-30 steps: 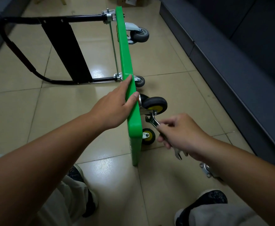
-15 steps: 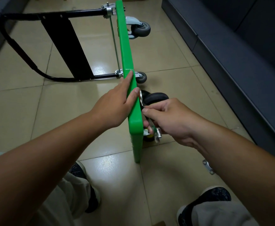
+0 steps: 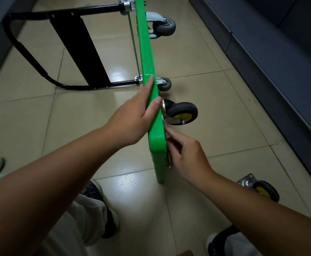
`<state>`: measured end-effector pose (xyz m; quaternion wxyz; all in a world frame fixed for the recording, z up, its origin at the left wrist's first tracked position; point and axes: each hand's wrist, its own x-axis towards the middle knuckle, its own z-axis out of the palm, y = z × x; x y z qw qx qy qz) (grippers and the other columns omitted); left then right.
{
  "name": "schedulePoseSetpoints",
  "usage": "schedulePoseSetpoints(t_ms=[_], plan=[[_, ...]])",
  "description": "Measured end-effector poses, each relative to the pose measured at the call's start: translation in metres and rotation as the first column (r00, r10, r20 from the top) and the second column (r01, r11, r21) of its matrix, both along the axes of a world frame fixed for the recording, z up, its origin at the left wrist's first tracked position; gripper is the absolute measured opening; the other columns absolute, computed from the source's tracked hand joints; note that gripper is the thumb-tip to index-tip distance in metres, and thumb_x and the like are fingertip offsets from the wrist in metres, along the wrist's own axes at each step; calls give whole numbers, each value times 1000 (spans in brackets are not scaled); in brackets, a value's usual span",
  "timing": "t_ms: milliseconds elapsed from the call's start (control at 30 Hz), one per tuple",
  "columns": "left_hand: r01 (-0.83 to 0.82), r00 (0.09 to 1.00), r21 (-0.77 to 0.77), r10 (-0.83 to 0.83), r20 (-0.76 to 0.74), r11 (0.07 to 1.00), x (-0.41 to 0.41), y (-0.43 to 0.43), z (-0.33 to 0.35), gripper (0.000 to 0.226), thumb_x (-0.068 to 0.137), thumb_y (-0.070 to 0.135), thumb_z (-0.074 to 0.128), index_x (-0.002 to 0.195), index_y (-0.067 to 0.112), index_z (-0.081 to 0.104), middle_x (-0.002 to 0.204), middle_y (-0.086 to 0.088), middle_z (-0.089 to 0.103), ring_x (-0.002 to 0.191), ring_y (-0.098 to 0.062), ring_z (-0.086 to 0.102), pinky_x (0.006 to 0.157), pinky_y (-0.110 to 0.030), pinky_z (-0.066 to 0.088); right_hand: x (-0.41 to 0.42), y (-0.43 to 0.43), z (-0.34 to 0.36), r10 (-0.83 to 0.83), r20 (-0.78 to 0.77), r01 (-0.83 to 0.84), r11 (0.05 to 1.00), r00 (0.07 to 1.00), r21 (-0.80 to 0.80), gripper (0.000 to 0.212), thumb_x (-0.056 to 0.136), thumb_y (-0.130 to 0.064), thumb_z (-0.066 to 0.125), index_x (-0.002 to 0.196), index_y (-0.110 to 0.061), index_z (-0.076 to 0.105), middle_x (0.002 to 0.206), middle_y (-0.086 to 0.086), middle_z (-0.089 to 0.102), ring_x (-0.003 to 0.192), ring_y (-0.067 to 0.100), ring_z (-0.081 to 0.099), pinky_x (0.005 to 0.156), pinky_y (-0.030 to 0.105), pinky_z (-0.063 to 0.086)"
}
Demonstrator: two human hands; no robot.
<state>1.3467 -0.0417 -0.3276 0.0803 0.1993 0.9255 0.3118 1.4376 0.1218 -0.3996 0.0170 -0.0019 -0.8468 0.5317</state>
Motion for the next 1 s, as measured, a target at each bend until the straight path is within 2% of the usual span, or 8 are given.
schedulePoseSetpoints(t_ms=[67, 167, 267, 367, 467, 633, 833, 1000], plan=[[1, 1000, 13, -2, 13, 1000, 1, 0, 1, 63, 107, 54, 29, 161, 40, 0, 167, -1, 27, 141, -22, 44, 109, -42, 41, -3, 3, -6, 8, -42, -5, 998, 999, 70, 58, 97, -9, 63, 148, -35, 49, 128, -12, 68, 111, 1, 64, 96, 14, 47], [-4, 999, 51, 2, 35, 999, 2, -1, 3, 63, 106, 54, 31, 161, 41, 2, 166, 3, 28, 140, -19, 45, 110, -41, 42, -4, 4, -3, 19, -20, -16, 992, 1000, 125, 54, 96, -13, 65, 145, -32, 54, 103, -14, 72, 86, -4, 65, 82, 10, 49], [-13, 997, 85, 6, 82, 996, 9, -3, 9, 63, 106, 53, 33, 161, 41, 4, 162, 4, 36, 133, -17, 51, 107, -39, 44, 7, 11, 7, 61, 173, -92, 980, 983, 177, 29, 93, -17, 69, 119, -29, 69, 75, -19, 63, 64, -8, 58, 66, 15, 45], [-16, 991, 68, 7, 134, 998, 22, -4, 17, 63, 107, 49, 34, 161, 41, 3, 147, -4, 53, 110, -19, 63, 96, -38, 50, 25, 30, 19, -1, 406, -76, 982, 914, 175, 11, 87, -23, 77, 89, -22, 66, 62, -8, 61, 54, 0, 56, 60, 25, 47], [12, 983, 50, -21, 182, 999, 34, -8, 23, 74, 102, 53, 43, 161, 40, 1, 151, -4, 50, 116, -18, 62, 100, -41, 52, 39, 43, 48, -80, 529, 42, 996, 845, 83, 13, 90, -19, 74, 95, -14, 63, 67, 1, 65, 53, 13, 64, 46, 22, 45], [118, 968, 16, -119, 222, 993, 41, -14, 24, 118, 72, 83, 63, 158, 45, -8, 166, 8, 24, 135, -18, 50, 105, -42, 52, 32, 41, 96, -106, 334, 104, 994, 936, 25, 12, 96, -6, 61, 100, -13, 53, 88, 13, 68, 52, 27, 71, 49, 34, 54], [101, 970, 125, -126, 208, 987, 44, -17, 12, 129, 60, 82, 70, 158, 48, -6, 163, 7, 32, 137, -18, 49, 103, -42, 54, 17, 20, 90, -161, 325, 169, 986, 932, 3, 14, 100, -11, 55, 110, -21, 60, 86, 2, 73, 44, 7, 60, 36, 14, 36], [81, 979, 161, -109, 170, 984, 40, -19, 8, 128, 58, 75, 74, 159, 46, 1, 153, 11, 44, 123, -14, 60, 97, -39, 57, 13, 9, 81, -89, 375, 140, 984, 923, -111, 27, 102, -12, 53, 126, -18, 63, 85, 1, 72, 48, 5, 63, 48, 19, 47]])
